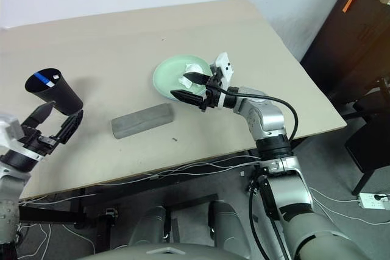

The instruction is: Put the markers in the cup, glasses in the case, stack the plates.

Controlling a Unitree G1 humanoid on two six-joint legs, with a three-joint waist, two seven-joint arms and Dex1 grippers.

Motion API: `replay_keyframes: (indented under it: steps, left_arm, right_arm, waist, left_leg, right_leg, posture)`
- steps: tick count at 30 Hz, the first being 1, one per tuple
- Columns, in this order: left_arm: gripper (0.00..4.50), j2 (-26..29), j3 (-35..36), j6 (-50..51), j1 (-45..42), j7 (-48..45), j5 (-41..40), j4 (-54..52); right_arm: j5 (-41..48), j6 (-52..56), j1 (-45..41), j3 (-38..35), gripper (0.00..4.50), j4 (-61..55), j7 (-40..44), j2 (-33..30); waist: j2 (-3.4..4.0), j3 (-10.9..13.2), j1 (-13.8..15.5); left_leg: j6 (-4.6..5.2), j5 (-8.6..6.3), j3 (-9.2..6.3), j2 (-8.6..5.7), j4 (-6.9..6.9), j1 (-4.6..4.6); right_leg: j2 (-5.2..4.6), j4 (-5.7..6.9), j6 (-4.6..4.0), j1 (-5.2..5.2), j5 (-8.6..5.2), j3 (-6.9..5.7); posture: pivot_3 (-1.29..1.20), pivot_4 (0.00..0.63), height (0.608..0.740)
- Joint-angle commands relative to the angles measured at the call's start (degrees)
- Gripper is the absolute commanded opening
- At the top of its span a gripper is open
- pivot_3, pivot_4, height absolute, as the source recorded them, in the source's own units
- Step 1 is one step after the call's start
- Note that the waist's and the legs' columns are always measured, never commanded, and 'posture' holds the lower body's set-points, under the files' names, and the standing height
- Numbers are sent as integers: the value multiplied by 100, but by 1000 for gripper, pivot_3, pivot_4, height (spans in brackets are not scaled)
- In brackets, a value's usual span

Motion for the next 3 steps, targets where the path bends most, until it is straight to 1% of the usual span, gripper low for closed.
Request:
replay_keyframes:
  steps: [1,3]
  left_arm:
    - [4490,-81,-10,-263,-35,4,137,49]
    - [4490,-127,-77,-306,-88,-2,207,97]
  right_arm:
    - [-29,-243,-244,-64,4500,-8,-59,45]
    - [-82,-363,-373,-108,4500,129,-152,65]
  waist:
    - [1,0,-9]
    - [1,1,-11]
  left_leg:
    - [0,0,0,0,0,1]
    - [0,0,-1,0,-2,1]
  right_leg:
    - [0,0,0,0,0,0]
    - [2,1,0,-2,0,0]
  posture:
    - [0,150,733]
    - [0,150,733]
